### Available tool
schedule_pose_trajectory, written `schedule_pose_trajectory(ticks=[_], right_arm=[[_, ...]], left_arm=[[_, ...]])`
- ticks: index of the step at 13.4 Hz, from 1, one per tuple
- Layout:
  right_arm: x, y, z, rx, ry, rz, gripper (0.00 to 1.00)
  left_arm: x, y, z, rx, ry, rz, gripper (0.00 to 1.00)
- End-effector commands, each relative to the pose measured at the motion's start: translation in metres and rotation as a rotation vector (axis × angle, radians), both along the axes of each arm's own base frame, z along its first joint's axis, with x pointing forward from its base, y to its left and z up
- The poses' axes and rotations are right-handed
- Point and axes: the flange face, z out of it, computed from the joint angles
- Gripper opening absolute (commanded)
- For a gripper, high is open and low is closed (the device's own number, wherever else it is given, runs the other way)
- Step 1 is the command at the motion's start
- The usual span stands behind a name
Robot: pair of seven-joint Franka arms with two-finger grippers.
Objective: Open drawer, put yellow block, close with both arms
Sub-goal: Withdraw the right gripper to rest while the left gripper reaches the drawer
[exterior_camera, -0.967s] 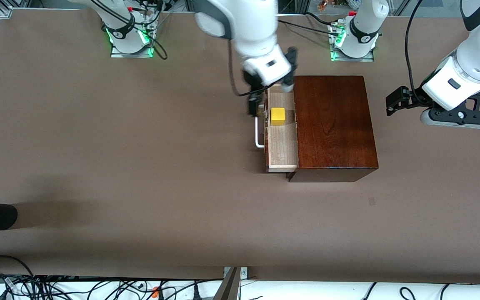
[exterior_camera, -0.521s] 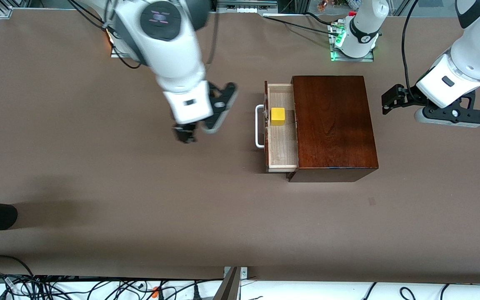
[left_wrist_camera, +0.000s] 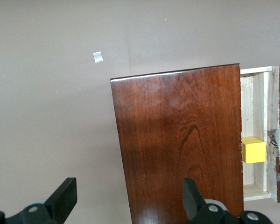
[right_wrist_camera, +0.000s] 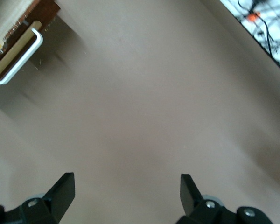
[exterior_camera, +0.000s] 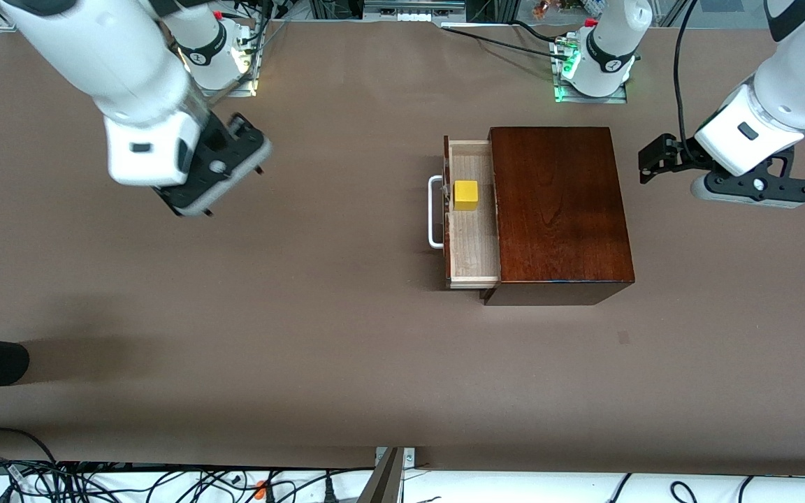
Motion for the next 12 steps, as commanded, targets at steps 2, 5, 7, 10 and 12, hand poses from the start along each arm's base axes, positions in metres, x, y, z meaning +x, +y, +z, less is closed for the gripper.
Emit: schedule_pose_trajectory(ticks=[2, 5, 7, 10, 12], right_arm=[[-0.048, -0.058, 0.0, -0.008, 0.038, -0.171, 1.0], [-0.064, -0.072, -0.005, -0.021, 0.076, -0.41, 1.0], [-0.057, -0.091, -0.008, -0.01, 0.069, -0.454, 1.0], [-0.029, -0.144, -0.004, 0.054, -0.01, -0.546, 1.0], [-0.022, -0.165, -0.006, 0.082, 0.001, -0.567, 1.0]], left_arm=[[-0.003, -0.006, 0.013, 0.008, -0.01, -0.072, 1.0], [-0.003, -0.008, 0.017, 0.002, -0.019, -0.115, 1.0], [-0.005, -0.015, 0.015, -0.007, -0.006, -0.126, 1.0], [-0.01, -0.035, 0.01, -0.019, 0.017, -0.16, 1.0], [-0.005, -0.048, -0.01, -0.044, 0.057, -0.179, 1.0]])
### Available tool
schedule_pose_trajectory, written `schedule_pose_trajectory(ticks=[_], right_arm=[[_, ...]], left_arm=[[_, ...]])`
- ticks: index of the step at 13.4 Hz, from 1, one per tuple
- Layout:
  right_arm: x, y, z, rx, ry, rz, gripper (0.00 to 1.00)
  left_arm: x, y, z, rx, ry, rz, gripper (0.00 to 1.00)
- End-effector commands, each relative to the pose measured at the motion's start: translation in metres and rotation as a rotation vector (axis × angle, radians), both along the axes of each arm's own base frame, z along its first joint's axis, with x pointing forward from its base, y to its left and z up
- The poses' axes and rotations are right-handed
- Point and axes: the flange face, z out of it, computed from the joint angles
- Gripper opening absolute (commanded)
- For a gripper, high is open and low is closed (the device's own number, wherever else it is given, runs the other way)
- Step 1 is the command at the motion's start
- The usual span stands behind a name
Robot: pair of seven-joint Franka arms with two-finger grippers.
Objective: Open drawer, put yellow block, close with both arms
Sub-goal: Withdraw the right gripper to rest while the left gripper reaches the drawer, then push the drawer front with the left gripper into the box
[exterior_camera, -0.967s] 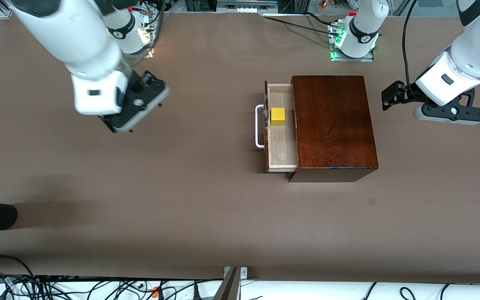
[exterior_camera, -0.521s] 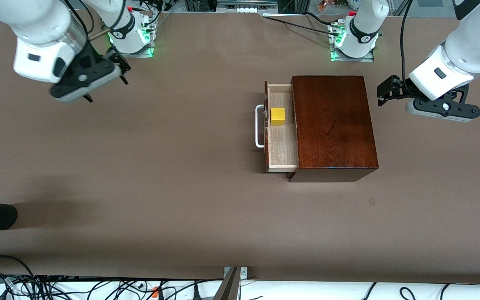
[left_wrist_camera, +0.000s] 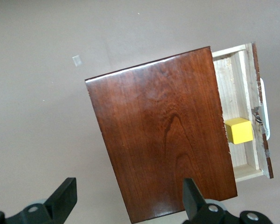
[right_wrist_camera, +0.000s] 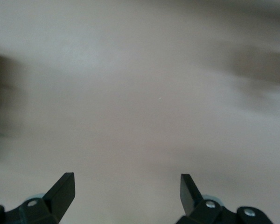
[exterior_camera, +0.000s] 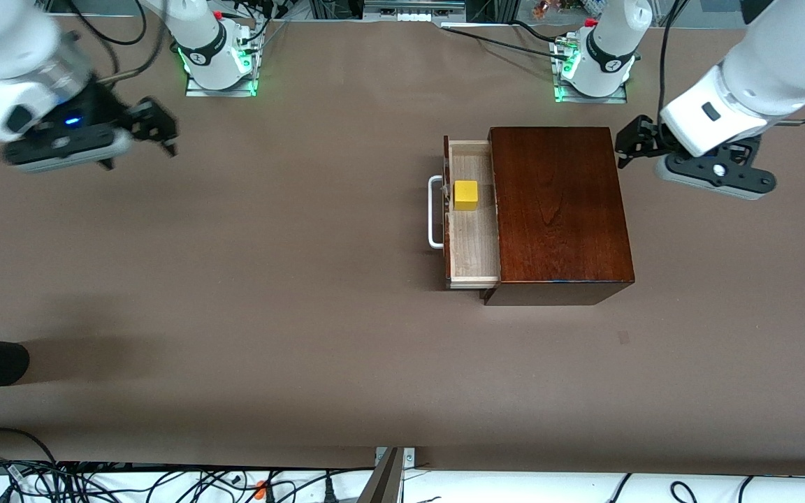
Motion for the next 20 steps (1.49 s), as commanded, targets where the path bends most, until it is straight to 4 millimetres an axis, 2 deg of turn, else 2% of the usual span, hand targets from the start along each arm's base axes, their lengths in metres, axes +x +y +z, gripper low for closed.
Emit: schedule_pose_trajectory(ticks=[1, 3, 4, 6, 8, 9, 11, 13, 16, 20], right_arm=[[0.003, -0.033, 0.0, 0.059, -0.003, -0.058, 1.0], [0.004, -0.048, 0.002, 0.057, -0.001, -0.08, 1.0], [0.003, -0.063, -0.001, 0.054, 0.031, -0.105, 1.0], [-0.003, -0.063, -0.002, 0.049, 0.076, -0.118, 1.0], [-0.003, -0.065, -0.001, 0.047, 0.075, -0.118, 1.0], [-0.002, -0.066, 0.007, 0.048, 0.056, -0.111, 1.0], [-0.001, -0.067, 0.01, 0.038, 0.05, -0.108, 1.0], [-0.003, -0.066, 0.019, 0.038, 0.045, -0.106, 1.0], [-0.001, -0.074, 0.02, 0.034, 0.042, -0.115, 1.0], [-0.004, -0.064, 0.02, 0.031, 0.055, -0.098, 1.0]], left_arm=[[0.01, -0.021, -0.025, -0.06, 0.07, -0.046, 1.0], [0.01, -0.047, -0.035, -0.077, 0.082, -0.092, 1.0], [0.013, -0.057, -0.037, -0.081, 0.082, -0.109, 1.0], [0.02, -0.074, -0.042, -0.092, 0.083, -0.145, 1.0], [0.02, -0.105, -0.045, -0.115, 0.078, -0.265, 1.0], [0.016, -0.121, -0.047, -0.123, 0.073, -0.33, 1.0], [0.013, -0.144, -0.05, -0.202, 0.059, -0.428, 1.0], [0.015, -0.153, -0.059, -0.229, 0.047, -0.537, 1.0], [0.024, -0.162, -0.071, -0.269, -0.008, -0.716, 1.0], [0.014, -0.195, -0.074, -0.288, -0.073, -0.88, 1.0]])
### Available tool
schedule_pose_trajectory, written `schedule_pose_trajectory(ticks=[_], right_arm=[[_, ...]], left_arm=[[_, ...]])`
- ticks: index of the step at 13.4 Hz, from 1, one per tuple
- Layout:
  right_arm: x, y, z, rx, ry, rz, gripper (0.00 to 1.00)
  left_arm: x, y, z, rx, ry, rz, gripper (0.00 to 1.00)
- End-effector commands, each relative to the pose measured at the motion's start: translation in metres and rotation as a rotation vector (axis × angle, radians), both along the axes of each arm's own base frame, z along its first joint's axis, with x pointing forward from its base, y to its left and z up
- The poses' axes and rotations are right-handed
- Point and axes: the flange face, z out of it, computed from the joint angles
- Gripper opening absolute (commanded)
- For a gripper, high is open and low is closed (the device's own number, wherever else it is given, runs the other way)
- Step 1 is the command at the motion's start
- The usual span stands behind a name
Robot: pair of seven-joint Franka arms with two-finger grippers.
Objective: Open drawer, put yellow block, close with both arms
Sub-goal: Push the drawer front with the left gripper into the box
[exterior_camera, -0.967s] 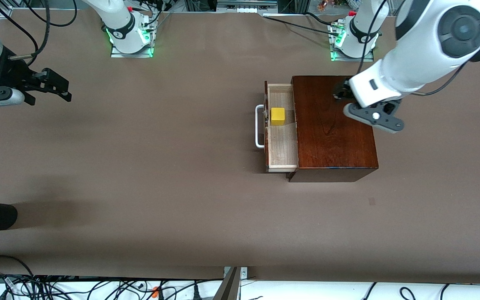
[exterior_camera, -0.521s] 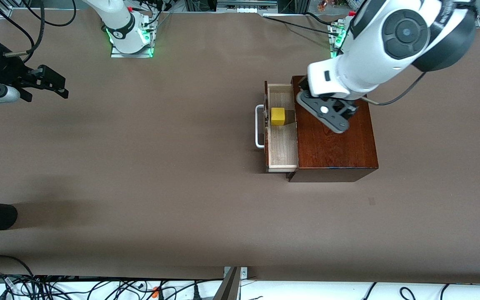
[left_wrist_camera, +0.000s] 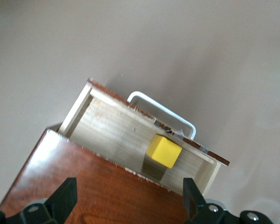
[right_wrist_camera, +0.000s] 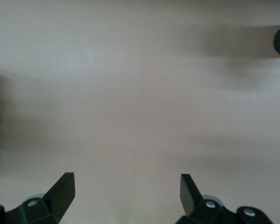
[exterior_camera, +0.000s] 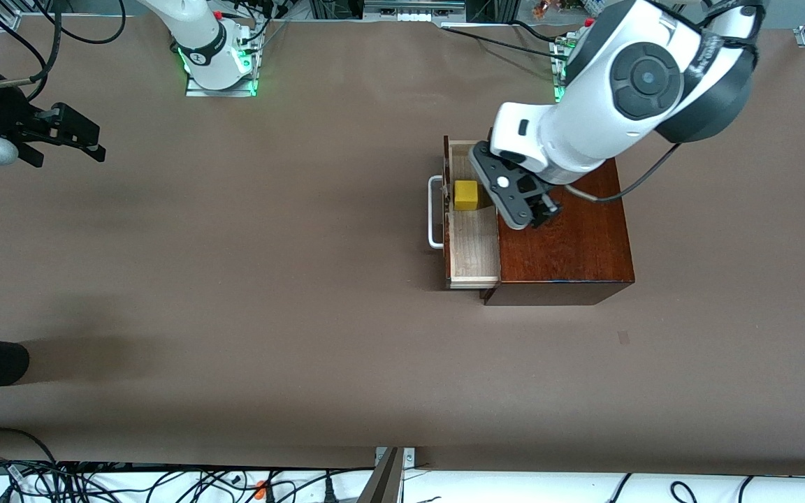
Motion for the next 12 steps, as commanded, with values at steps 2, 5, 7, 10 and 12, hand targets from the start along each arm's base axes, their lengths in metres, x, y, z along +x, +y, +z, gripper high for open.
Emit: schedule_pose_trajectory(ticks=[2, 5, 7, 10, 12], right_arm=[[-0.006, 0.003, 0.006, -0.001, 0.017, 0.015, 1.0], [-0.006, 0.003, 0.006, -0.001, 0.016, 0.016, 1.0], [-0.007, 0.004, 0.007, -0.002, 0.016, 0.02, 1.0], [-0.007, 0.002, 0.006, -0.002, 0.019, 0.017, 1.0], [-0.007, 0.003, 0.006, -0.003, 0.022, 0.018, 1.0]], left_arm=[[-0.008, -0.033, -0.002, -0.06, -0.036, -0.139, 1.0], [-0.011, -0.061, -0.029, -0.086, -0.038, -0.224, 1.0], [-0.015, -0.081, -0.05, -0.098, -0.045, -0.283, 1.0], [-0.023, -0.106, -0.082, -0.056, -0.054, -0.332, 1.0], [-0.028, -0.122, -0.108, 0.012, -0.083, -0.388, 1.0]])
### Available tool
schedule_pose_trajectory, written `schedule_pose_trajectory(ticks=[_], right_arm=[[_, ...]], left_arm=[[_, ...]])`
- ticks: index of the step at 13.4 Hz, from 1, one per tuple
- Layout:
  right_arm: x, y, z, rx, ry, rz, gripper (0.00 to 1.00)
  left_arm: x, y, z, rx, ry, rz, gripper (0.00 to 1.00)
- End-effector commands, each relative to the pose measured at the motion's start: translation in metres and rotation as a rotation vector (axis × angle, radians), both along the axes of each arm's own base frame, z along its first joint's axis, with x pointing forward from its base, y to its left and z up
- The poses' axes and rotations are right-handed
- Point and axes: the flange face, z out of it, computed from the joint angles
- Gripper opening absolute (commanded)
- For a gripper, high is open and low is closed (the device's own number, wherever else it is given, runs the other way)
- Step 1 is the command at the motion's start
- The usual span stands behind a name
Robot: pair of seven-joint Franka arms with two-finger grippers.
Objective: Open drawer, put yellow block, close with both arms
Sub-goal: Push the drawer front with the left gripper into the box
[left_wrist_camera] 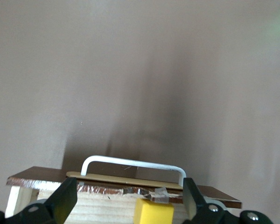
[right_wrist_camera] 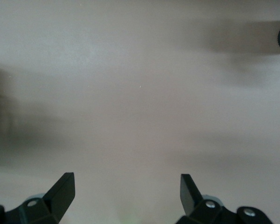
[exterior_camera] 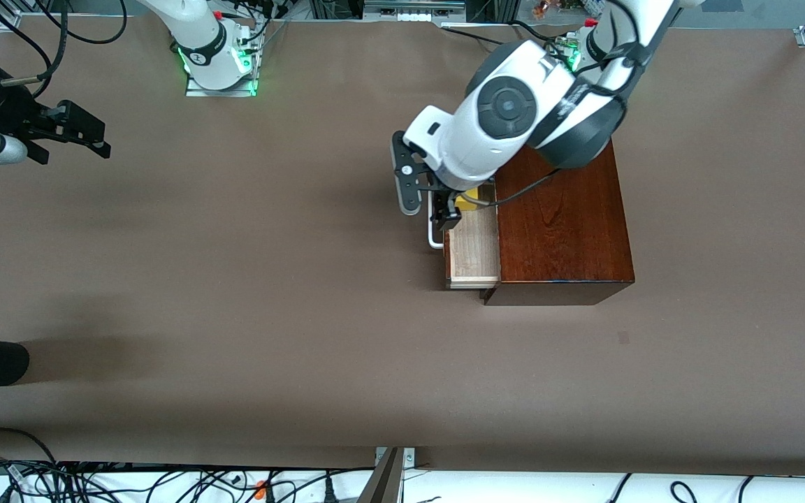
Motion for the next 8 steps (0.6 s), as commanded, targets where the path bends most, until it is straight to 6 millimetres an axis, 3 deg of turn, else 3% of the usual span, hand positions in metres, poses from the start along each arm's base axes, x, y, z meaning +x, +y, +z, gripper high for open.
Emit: schedule_pose_trajectory(ticks=[1, 5, 8], right_arm=[[-0.006, 0.0, 0.008, -0.001, 0.007, 0.009, 1.0], [-0.006, 0.001, 0.008, -0.001, 0.005, 0.013, 1.0], [-0.006, 0.001, 0.008, 0.001, 0.005, 0.013, 1.0]], left_arm=[[-0.005, -0.022, -0.033, 0.073, -0.061, -0.098, 1.0], [-0.009, -0.048, -0.094, 0.074, -0.081, -0.169, 1.0], [-0.013, -0.047, -0.107, 0.12, -0.087, -0.199, 1.0]])
